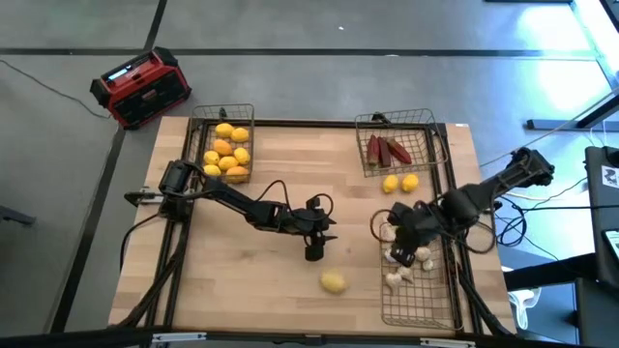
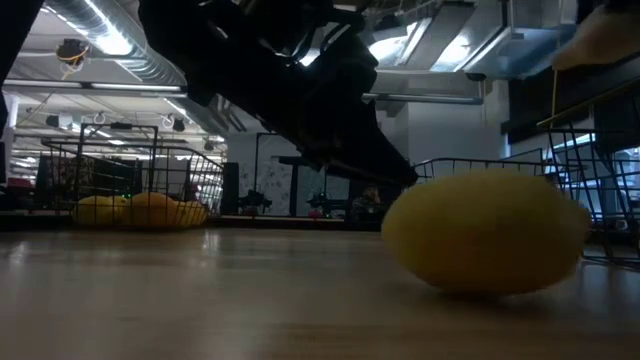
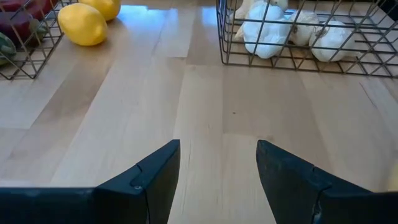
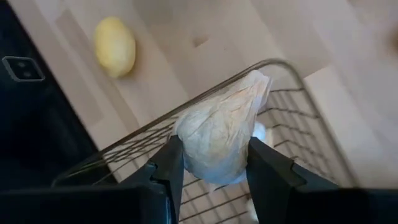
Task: Sort produce into baskets
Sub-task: Put the white garlic into the bottom wire basket
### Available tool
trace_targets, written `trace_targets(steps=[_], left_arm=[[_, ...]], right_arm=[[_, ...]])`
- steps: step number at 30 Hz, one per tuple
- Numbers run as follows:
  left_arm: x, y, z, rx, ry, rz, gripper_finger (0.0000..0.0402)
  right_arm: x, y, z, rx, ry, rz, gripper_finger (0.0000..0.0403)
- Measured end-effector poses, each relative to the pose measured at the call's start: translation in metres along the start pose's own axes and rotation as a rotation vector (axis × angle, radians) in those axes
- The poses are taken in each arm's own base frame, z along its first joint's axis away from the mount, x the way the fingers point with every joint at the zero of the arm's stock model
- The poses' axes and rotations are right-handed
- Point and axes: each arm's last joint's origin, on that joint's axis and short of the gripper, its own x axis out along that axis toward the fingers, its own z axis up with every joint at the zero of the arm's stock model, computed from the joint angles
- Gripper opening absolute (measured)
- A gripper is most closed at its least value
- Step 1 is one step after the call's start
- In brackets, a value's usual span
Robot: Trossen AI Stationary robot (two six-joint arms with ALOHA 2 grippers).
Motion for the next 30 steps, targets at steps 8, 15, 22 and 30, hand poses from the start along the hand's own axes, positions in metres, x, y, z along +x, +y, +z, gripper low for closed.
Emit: trace_targets(steps=[8, 15, 22, 30], left_arm=[[0.000, 0.000, 0.000, -0.002, 0.000, 0.000, 0.0208], [-0.001, -0.004, -0.001, 0.001, 0.000, -0.008, 0.0208], [-0.001, -0.004, -0.001, 0.006, 0.000, -0.010, 0.0208], [-0.001, -0.005, -0.001, 0.007, 0.000, -0.010, 0.0208]], right_arm=[[0.000, 0.016, -0.031, -0.040, -0.022, 0.004, 0.0134], [0.015, 0.033, -0.054, -0.122, 0.039, -0.037, 0.0134], [0.050, 0.050, -0.072, -0.217, 0.109, -0.159, 0.0134], [0.067, 0.055, -0.088, -0.219, 0.128, -0.231, 0.0134]])
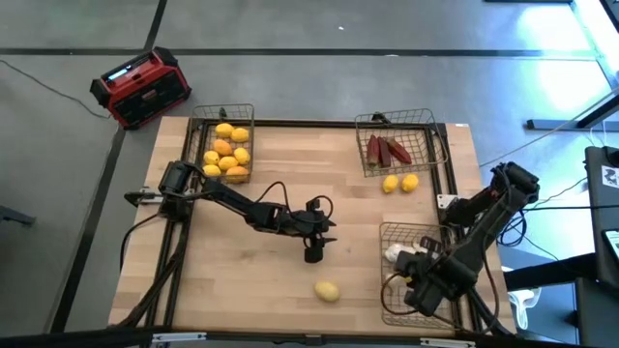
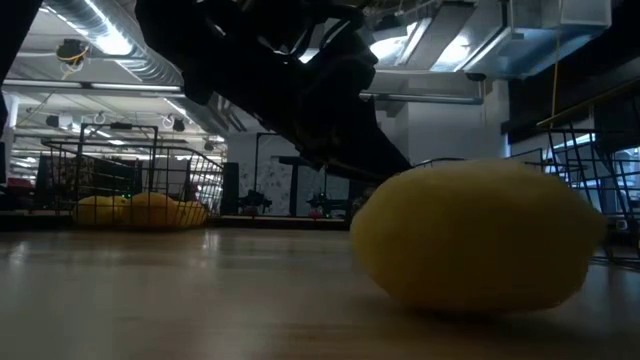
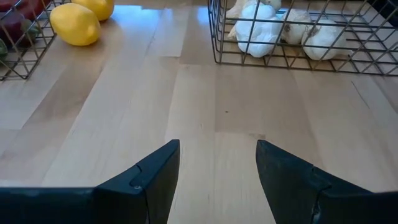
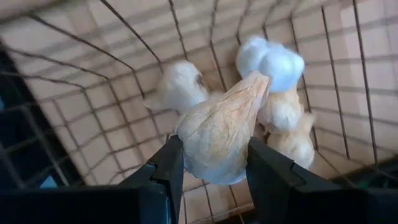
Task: Sort produce into baskets
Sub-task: Put the white garlic into the bottom wire basket
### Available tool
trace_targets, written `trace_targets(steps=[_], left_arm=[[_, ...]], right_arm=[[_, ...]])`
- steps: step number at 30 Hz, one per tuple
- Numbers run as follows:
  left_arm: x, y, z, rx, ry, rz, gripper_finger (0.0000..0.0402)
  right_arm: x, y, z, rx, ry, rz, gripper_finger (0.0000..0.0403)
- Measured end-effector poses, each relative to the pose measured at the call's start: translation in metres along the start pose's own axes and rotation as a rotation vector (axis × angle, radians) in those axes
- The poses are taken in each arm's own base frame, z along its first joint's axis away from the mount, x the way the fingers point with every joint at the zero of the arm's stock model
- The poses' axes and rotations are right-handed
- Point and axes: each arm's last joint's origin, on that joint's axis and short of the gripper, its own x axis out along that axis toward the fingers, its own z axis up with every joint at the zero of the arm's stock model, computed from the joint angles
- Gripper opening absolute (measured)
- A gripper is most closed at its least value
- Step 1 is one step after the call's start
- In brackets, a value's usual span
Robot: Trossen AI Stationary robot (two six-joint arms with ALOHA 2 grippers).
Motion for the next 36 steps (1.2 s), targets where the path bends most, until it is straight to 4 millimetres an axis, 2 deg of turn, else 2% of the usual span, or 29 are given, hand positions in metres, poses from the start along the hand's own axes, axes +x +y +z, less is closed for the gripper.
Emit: trace_targets(steps=[7, 12, 18, 22, 32, 36], left_arm=[[0.000, 0.000, 0.000, 0.005, 0.002, 0.000, 0.0208], [0.000, 0.000, 0.000, 0.005, 0.002, 0.000, 0.0208], [0.000, 0.000, 0.000, 0.005, 0.003, 0.001, 0.0208], [0.000, 0.000, 0.000, 0.006, 0.003, 0.001, 0.0208], [0.000, 0.000, 0.000, 0.004, 0.003, 0.001, 0.0208], [0.000, 0.000, 0.000, 0.004, 0.003, 0.001, 0.0208]], right_arm=[[0.019, -0.018, -0.030, 0.103, 0.040, -0.037, 0.0134], [0.037, -0.024, -0.043, 0.159, 0.030, 0.026, 0.0134], [0.062, -0.032, -0.046, 0.170, 0.039, 0.022, 0.0134], [0.072, -0.036, -0.048, 0.169, 0.040, 0.016, 0.0134], [0.083, -0.038, -0.050, 0.191, 0.028, 0.042, 0.0134], [0.084, -0.039, -0.051, 0.237, 0.047, 0.042, 0.0152]])
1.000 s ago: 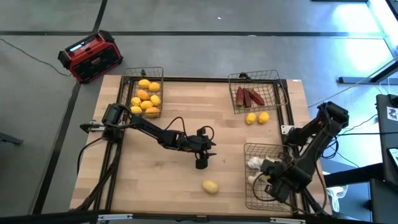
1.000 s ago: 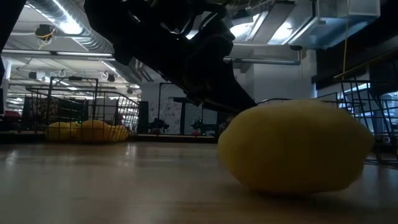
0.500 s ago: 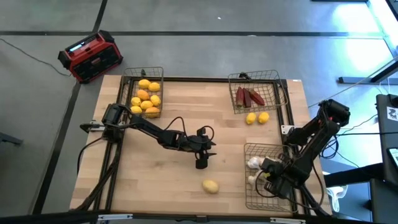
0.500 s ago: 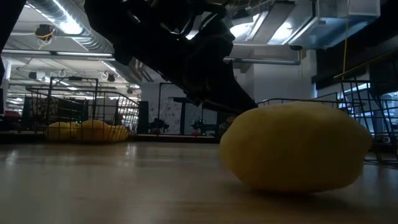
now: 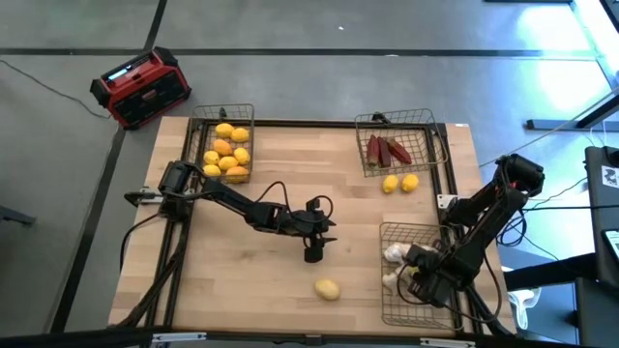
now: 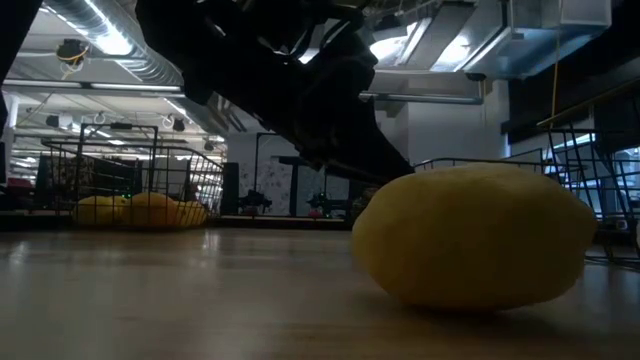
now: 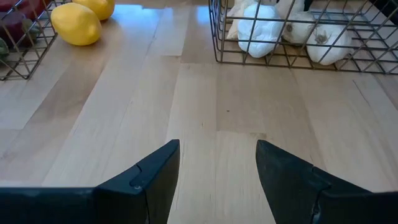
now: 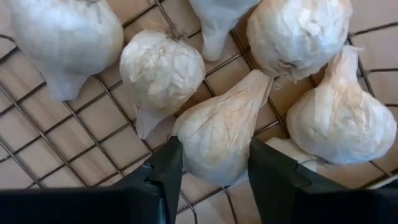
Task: Sort produce into baskets
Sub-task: Put the white garlic into the bottom wire basket, then put the yellow lemon into the top left wire basket
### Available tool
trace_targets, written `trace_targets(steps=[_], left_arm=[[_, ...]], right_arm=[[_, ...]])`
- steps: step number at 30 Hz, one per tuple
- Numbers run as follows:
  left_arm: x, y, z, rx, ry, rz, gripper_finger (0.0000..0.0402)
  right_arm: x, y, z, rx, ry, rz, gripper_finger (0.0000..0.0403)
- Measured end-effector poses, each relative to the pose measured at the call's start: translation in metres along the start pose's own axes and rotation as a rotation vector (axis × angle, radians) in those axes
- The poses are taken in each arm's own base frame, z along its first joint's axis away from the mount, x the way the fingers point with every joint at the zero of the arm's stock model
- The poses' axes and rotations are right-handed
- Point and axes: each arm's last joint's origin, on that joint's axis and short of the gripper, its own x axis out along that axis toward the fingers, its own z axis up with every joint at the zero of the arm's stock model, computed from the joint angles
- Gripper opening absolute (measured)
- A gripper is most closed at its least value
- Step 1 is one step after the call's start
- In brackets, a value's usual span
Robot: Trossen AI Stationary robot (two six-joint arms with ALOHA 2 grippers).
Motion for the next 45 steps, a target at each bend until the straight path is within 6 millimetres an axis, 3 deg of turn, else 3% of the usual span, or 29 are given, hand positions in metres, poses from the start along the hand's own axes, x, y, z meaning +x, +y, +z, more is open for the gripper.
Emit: trace_targets(steps=[8, 12, 20, 30, 33, 40, 45], left_arm=[[0.000, 0.000, -0.002, -0.002, 0.021, 0.003, 0.0208], [0.000, 0.000, -0.001, -0.024, 0.015, 0.002, 0.0208], [0.000, 0.000, -0.001, -0.023, 0.010, 0.001, 0.0208], [0.000, 0.000, -0.001, -0.031, 0.013, 0.002, 0.0208], [0.000, 0.000, -0.001, -0.032, 0.016, -0.006, 0.0207], [0.000, -0.001, -0.002, -0.071, 0.023, -0.014, 0.0207], [0.000, -0.001, -0.002, -0.071, 0.024, -0.014, 0.0207]], right_arm=[[0.001, 0.000, 0.000, 0.047, 0.016, -0.002, 0.0240], [-0.007, 0.006, -0.001, -0.001, 0.113, 0.025, 0.0274], [-0.064, 0.014, 0.006, -0.048, 0.023, -0.012, 0.0293], [-0.135, 0.005, 0.034, 0.022, -0.463, -0.071, 0.0294], [-0.139, -0.001, 0.046, 0.095, -0.560, -0.104, 0.0294], [-0.134, -0.020, 0.077, 0.232, -0.604, -0.230, 0.0294], [-0.127, -0.049, 0.093, 0.307, -0.568, -0.292, 0.0294]])
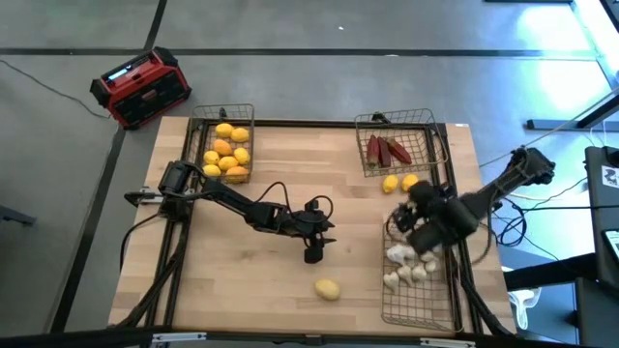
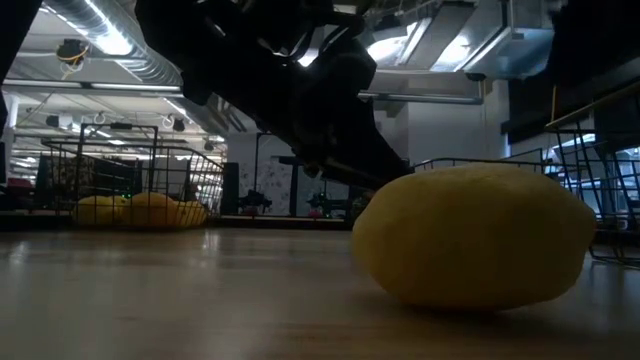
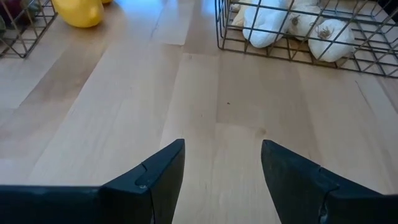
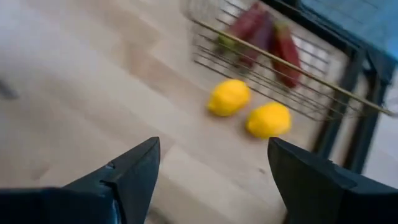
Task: Sort produce into baskets
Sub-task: Put the yellow lemon into the top left wire basket
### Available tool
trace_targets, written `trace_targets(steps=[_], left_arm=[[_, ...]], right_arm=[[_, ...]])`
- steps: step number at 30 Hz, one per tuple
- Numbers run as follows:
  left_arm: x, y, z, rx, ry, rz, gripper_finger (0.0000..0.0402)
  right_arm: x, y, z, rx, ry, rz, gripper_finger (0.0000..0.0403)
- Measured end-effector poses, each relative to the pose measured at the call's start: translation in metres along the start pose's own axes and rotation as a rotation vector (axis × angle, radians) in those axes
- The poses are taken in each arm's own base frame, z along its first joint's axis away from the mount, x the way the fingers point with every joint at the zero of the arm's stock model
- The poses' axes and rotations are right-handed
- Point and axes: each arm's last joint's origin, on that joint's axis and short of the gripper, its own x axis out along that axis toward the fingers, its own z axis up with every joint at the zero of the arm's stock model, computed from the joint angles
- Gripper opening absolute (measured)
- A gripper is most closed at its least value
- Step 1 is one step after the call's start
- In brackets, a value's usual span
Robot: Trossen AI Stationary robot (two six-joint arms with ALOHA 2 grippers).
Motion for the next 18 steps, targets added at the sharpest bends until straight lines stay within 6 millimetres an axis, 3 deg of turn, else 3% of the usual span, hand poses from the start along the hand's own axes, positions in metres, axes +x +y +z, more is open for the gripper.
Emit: trace_targets(steps=[9, 13, 18], left_arm=[[0.000, 0.000, 0.000, 0.000, 0.003, 0.001, 0.0207], [0.000, 0.000, 0.000, 0.008, 0.003, 0.000, 0.0207], [0.000, 0.001, 0.000, 0.014, 0.003, 0.002, 0.0207]], right_arm=[[0.039, -0.063, 0.008, 0.227, 0.081, -0.078, 0.0294], [0.054, -0.075, 0.006, 0.296, 0.084, -0.073, 0.0294], [0.071, -0.078, 0.007, 0.254, 0.153, -0.075, 0.0294]])
